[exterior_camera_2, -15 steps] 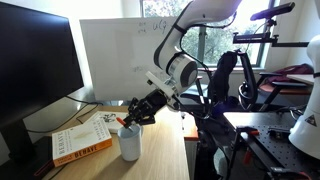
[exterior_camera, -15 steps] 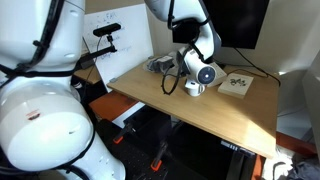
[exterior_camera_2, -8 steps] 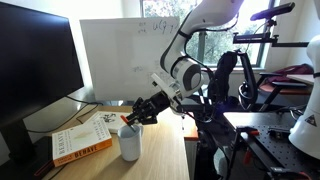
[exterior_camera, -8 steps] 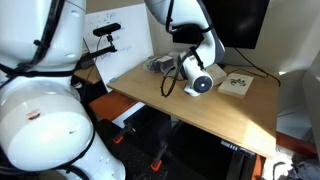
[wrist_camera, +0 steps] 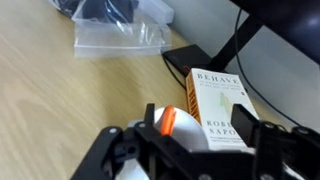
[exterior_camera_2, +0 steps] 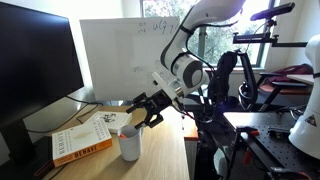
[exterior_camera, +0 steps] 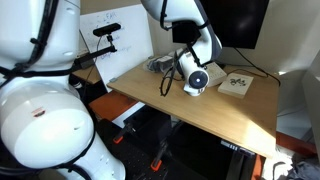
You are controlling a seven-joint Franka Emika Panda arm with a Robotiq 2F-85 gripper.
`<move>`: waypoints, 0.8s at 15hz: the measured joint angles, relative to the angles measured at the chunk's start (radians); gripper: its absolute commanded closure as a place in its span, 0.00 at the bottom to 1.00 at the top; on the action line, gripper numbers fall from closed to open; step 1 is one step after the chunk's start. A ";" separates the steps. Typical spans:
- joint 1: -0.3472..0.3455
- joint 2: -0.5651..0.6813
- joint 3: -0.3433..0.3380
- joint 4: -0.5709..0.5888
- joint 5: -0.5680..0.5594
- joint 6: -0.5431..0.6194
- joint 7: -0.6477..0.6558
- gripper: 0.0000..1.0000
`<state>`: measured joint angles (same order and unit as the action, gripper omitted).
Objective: Put the sharpie in the mug
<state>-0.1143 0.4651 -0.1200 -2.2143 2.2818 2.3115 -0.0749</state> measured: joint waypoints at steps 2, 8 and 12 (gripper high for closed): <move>0.042 -0.046 -0.002 -0.009 -0.015 0.159 0.004 0.00; 0.140 -0.190 0.010 -0.073 -0.075 0.462 0.024 0.00; 0.166 -0.261 0.025 -0.118 -0.077 0.535 0.023 0.00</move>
<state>0.0519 0.2045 -0.0948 -2.3322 2.2045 2.8466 -0.0515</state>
